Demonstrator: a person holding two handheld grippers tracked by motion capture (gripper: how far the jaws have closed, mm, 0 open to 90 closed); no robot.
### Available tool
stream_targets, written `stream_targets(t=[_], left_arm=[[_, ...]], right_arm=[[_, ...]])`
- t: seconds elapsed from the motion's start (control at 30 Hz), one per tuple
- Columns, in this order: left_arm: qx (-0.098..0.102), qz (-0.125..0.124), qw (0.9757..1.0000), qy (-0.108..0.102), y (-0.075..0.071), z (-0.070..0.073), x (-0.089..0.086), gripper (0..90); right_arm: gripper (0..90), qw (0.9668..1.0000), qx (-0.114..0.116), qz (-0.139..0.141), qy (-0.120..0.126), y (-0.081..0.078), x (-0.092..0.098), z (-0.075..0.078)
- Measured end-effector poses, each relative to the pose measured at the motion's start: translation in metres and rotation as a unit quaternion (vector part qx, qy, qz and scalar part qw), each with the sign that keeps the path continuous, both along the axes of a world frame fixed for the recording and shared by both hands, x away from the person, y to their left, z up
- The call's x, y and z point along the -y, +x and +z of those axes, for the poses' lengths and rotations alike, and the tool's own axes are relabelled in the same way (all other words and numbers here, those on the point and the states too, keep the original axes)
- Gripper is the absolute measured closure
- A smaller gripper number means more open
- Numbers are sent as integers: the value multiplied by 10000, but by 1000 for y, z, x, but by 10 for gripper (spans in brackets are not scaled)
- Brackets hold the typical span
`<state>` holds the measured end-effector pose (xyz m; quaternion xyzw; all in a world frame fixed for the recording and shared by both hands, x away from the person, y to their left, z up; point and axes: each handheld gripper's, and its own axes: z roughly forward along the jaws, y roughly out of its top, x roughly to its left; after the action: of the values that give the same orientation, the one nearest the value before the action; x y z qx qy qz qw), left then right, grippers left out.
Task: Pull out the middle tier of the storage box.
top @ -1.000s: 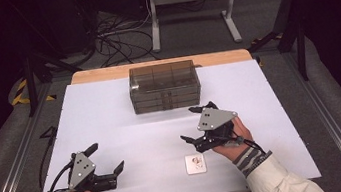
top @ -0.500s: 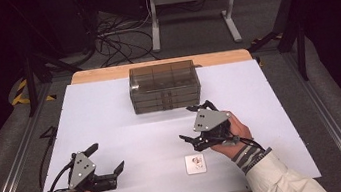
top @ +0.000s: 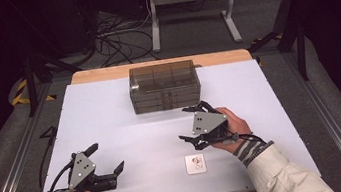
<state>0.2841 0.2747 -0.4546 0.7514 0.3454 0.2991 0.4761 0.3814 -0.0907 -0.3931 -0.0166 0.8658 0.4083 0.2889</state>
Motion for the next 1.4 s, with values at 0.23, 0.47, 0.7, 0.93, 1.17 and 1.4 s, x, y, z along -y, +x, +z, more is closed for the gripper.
stream_targets(t=[0.23,0.47,0.7,0.93,1.17,1.4], left_arm=[[-5,1,10000,-9,0,0,0,30],[-1,-6,10000,2,0,0,0,30],[2,-2,10000,-2,0,0,0,30],[21,-5,9999,-134,0,0,0,30],[-15,13,9999,-103,0,0,0,30],[-6,12,10000,-48,0,0,0,30]], right_arm=[[262,9993,311,-60,-197,0,-4,-2],[310,9964,775,-202,-285,0,-8,-8],[362,9897,1301,-456,-389,0,-12,-15],[383,9836,1606,-556,-612,3,-18,-23],[421,9769,1864,-682,-790,6,-24,-31],[444,9712,2073,-662,-970,11,-28,-38]])
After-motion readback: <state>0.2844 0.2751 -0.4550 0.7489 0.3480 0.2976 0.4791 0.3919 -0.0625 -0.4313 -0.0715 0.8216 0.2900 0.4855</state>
